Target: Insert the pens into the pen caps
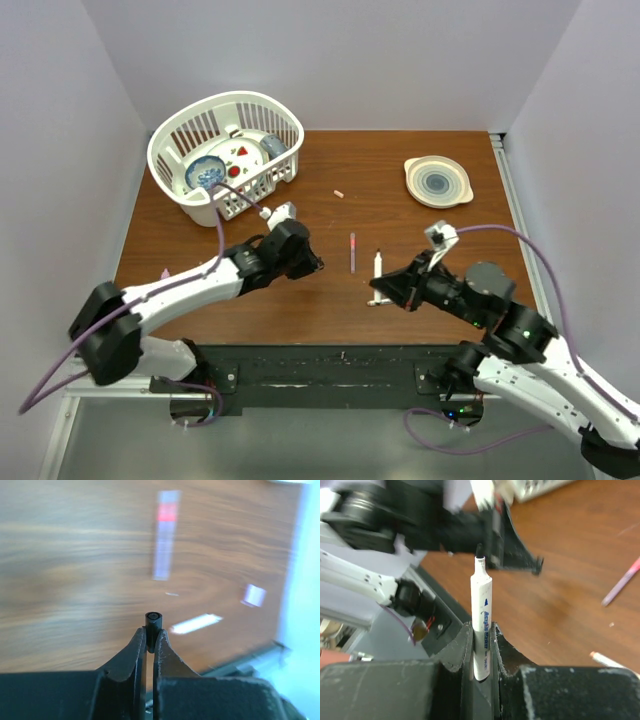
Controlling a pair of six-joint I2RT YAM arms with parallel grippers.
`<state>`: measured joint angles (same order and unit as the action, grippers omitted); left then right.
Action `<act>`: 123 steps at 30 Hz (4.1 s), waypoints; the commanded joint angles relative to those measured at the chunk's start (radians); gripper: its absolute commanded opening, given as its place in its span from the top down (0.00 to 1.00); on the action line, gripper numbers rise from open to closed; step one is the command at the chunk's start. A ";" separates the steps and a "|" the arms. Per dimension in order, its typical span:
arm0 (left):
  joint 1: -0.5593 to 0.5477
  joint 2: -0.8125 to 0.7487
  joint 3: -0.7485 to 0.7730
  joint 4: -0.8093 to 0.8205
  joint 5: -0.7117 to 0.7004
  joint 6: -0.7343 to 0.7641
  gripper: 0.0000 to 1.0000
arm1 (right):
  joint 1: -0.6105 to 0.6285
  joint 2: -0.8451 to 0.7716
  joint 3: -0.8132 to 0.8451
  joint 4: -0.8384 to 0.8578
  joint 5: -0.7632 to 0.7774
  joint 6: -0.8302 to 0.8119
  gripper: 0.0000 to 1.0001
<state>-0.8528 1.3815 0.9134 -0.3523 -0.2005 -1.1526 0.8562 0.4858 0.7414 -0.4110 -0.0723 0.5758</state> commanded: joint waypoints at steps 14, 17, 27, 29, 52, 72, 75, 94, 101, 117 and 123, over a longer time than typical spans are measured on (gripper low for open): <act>0.000 -0.311 -0.327 0.910 0.345 0.128 1.00 | 0.000 0.142 -0.273 0.541 -0.228 0.124 1.00; 0.000 -0.325 -0.341 0.957 0.342 0.119 1.00 | 0.000 0.135 -0.292 0.554 -0.227 0.137 1.00; 0.000 -0.340 -0.332 0.961 0.348 0.097 1.00 | 0.001 0.165 -0.287 0.541 -0.228 0.133 1.00; 0.001 -0.346 -0.335 0.952 0.346 0.100 1.00 | 0.000 0.175 -0.277 0.544 -0.230 0.131 1.00; 0.000 -0.388 -0.372 0.914 0.352 0.126 1.00 | 0.001 0.231 -0.228 0.566 -0.231 0.151 1.00; -0.015 -0.355 -0.372 0.917 0.322 0.142 1.00 | 0.003 0.254 -0.212 0.572 -0.248 0.156 1.00; -0.015 -0.351 -0.360 0.909 0.326 0.149 1.00 | 0.003 0.252 -0.214 0.568 -0.247 0.154 1.00; -0.097 -0.360 -0.386 0.866 0.343 0.195 1.00 | 0.003 0.278 -0.091 0.462 -0.086 0.122 1.00; -0.100 -0.426 -0.393 0.799 0.305 0.223 1.00 | 0.003 0.228 -0.123 0.445 -0.041 0.137 1.00; -0.103 -0.426 -0.374 0.828 0.401 0.220 0.49 | 0.003 0.283 -0.046 0.465 -0.133 0.019 1.00; -0.103 -0.463 -0.325 0.780 0.365 0.258 0.27 | 0.003 0.244 -0.057 0.449 -0.179 0.009 1.00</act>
<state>-0.9543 0.9485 0.5316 0.4423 0.1539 -0.9417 0.8608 0.7555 0.6460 -0.0067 -0.2199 0.6174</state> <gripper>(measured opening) 0.703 0.129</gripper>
